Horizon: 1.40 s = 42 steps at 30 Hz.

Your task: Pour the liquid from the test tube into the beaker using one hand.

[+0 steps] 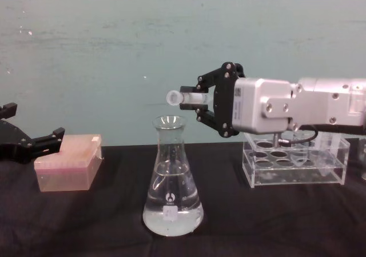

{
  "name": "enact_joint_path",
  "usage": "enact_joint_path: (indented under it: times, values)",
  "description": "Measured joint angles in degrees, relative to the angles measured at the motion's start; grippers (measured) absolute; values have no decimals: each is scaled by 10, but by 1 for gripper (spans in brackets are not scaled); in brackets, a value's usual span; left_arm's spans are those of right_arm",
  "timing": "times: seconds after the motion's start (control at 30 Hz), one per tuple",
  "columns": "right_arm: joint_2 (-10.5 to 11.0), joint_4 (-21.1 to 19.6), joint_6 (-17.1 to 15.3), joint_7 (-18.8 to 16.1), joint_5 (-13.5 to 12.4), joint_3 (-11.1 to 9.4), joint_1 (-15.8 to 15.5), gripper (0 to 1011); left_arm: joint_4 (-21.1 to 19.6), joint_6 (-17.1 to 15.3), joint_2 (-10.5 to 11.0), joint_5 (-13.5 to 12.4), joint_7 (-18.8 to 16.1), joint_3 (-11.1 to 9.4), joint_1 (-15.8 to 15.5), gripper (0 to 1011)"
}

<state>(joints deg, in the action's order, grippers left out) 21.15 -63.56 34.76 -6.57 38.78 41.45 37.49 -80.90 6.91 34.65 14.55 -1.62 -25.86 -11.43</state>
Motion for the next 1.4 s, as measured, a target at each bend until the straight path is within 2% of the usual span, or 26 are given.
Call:
enact_joint_path:
  times: [0.77,1.0,1.4]
  values:
    - [15,0,10,70,68,23,11,190,0,0,0,0,0,0,0,1000]
    - [19,5,8,97,96,34,18,190,0,0,0,0,0,0,0,1000]
    - [22,11,3,126,123,50,29,190,0,0,0,0,0,0,0,1000]
